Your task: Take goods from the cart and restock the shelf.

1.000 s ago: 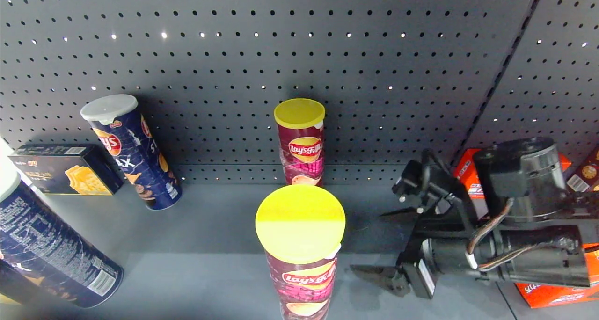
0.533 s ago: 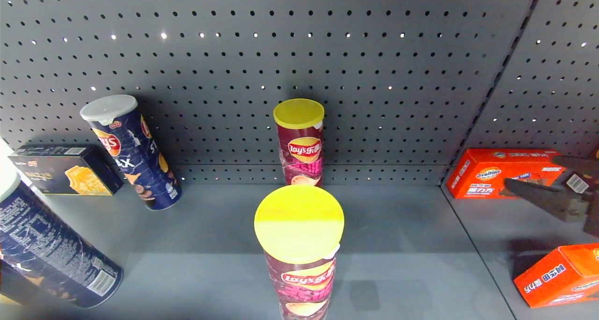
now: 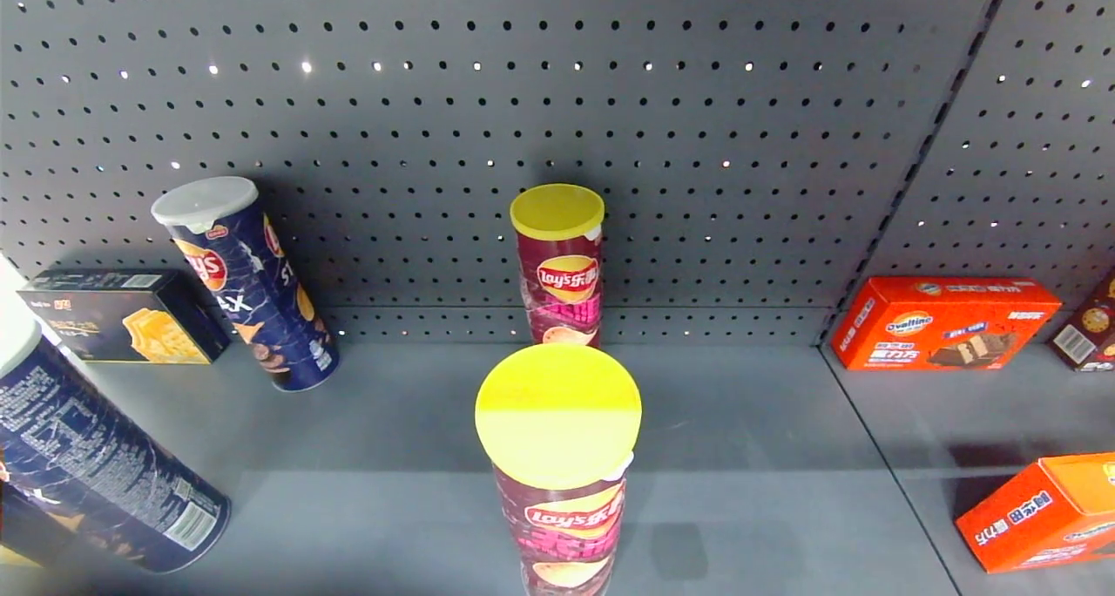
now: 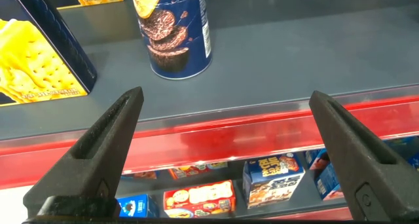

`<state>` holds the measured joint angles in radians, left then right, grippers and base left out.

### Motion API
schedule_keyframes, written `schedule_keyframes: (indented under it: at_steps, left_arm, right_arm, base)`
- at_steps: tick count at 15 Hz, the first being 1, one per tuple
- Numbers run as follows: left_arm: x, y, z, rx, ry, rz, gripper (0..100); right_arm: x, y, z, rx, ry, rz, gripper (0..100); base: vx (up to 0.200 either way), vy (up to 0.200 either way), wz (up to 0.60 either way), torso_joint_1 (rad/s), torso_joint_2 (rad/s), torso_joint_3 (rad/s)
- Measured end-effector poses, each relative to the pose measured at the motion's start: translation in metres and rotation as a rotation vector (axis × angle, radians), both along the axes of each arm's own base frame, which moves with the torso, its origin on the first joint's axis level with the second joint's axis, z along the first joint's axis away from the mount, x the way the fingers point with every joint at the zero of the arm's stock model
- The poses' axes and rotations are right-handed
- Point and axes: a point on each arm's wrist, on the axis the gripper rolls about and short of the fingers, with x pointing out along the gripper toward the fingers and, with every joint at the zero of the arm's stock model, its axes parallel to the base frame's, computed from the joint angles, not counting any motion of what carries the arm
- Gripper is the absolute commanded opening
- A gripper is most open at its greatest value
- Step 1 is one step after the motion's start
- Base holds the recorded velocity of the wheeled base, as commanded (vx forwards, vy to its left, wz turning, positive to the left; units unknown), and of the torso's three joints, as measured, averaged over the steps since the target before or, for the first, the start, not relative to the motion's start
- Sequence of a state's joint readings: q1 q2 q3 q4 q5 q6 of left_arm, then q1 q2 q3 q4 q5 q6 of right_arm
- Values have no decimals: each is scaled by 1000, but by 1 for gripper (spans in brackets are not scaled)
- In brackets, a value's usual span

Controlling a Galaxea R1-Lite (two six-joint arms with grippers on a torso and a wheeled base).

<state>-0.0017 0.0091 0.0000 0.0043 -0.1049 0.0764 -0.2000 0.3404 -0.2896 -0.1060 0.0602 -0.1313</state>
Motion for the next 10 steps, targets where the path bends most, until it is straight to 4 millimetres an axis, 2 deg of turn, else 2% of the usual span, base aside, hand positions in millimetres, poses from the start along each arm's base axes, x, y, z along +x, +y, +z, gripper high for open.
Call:
schedule_keyframes:
  at_steps: [2,4,7,10]
  left_arm:
    - [0,0,0,0,0,0,100]
    - [0,0,0,0,0,0,100]
    - [0,0,0,0,0,1,100]
    - [0,0,0,-1,1,1,100]
  right_arm:
    - [-11,1,-38,21,-24,-94,100]
    - [-12,-2,-76,139,54,-231,100]
    - [-13,2,-94,152,132,-110,100]
    - [-14,2,-95,148,120,-99,100]
  base:
    - [0,0,0,0,0,0]
    - [0,0,0,0,0,0]
    - [0,0,0,0,0,0]
    - [0,0,0,0,0,0]
